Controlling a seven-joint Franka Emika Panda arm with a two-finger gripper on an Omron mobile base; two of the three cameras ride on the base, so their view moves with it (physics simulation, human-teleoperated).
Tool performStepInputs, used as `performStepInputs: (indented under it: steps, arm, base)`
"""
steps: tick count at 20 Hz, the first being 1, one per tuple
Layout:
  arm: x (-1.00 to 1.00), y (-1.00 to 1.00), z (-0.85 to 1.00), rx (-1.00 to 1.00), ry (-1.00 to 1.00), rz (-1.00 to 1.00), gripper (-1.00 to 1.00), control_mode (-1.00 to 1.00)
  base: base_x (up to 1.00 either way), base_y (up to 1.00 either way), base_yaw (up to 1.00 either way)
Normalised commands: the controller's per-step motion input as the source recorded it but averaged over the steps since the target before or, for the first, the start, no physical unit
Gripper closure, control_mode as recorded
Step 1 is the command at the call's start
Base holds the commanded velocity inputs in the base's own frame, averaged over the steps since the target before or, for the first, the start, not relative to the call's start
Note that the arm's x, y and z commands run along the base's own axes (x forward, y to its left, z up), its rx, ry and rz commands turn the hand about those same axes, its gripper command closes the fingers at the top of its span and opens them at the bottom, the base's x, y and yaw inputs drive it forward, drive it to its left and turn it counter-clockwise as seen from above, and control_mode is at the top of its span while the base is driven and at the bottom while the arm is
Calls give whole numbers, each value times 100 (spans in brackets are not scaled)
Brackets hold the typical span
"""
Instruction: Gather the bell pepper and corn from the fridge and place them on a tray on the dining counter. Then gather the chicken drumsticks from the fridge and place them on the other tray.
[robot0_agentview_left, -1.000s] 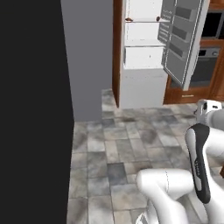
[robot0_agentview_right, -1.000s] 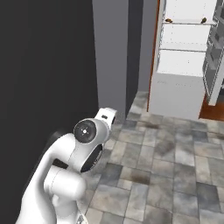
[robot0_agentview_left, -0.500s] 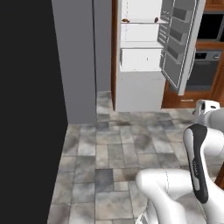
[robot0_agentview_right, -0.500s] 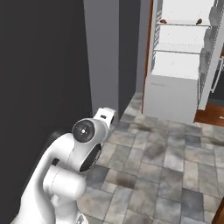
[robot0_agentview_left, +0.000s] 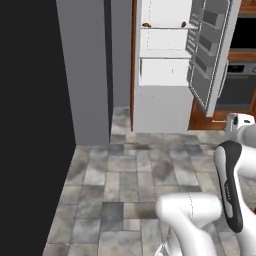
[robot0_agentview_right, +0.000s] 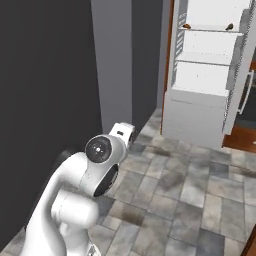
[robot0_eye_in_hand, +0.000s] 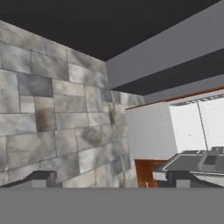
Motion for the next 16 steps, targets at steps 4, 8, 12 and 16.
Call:
performStepInputs:
  steps: [4,8,12,16]
  arm:
    - [0,0,0,0,0,0,-100,100]
    - [0,0,0,0,0,0,-100,100]
    - [0,0,0,0,0,0,-100,100]
    - [0,0,0,0,0,0,-100,100]
  base:
    - [98,-12,14]
    - [83,-36,9]
    - [97,-36,4]
    - [70,-53,0]
